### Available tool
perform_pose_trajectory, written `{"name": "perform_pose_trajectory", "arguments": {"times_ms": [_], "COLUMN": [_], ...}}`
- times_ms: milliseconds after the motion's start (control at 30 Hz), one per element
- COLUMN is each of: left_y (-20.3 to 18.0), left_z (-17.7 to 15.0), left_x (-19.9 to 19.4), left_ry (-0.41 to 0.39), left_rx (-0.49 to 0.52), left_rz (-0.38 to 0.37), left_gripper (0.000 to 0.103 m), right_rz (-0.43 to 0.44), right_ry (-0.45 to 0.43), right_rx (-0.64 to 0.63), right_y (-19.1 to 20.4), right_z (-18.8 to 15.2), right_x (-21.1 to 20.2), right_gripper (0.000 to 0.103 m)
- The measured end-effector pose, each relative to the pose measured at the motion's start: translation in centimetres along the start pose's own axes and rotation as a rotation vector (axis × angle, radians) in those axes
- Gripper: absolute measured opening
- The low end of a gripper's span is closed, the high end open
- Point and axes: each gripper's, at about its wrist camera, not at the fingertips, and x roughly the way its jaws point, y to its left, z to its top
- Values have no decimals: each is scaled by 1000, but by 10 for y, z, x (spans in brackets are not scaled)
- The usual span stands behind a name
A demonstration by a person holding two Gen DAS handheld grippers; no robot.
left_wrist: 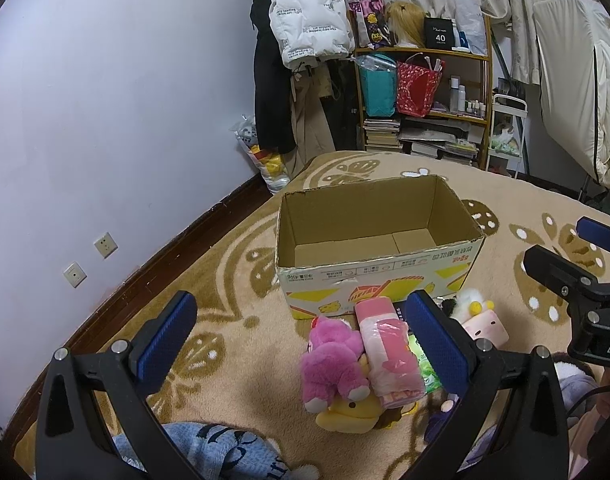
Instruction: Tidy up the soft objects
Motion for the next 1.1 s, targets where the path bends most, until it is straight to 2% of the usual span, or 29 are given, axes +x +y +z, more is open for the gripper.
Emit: {"name": "perform_pose_trajectory", "arguments": {"times_ms": [1100], "left_y": [-5], "left_z": [-4], "left_x": [2], "left_ry": [2], "left_rx": [19], "left_rz": [-2], "left_gripper": [103], "right_rz": [-4], "right_ry": [3], "right_rx": [9], "right_y": [-3], "right_z": [-5], "right_x": [2], "right_gripper": [103]}}
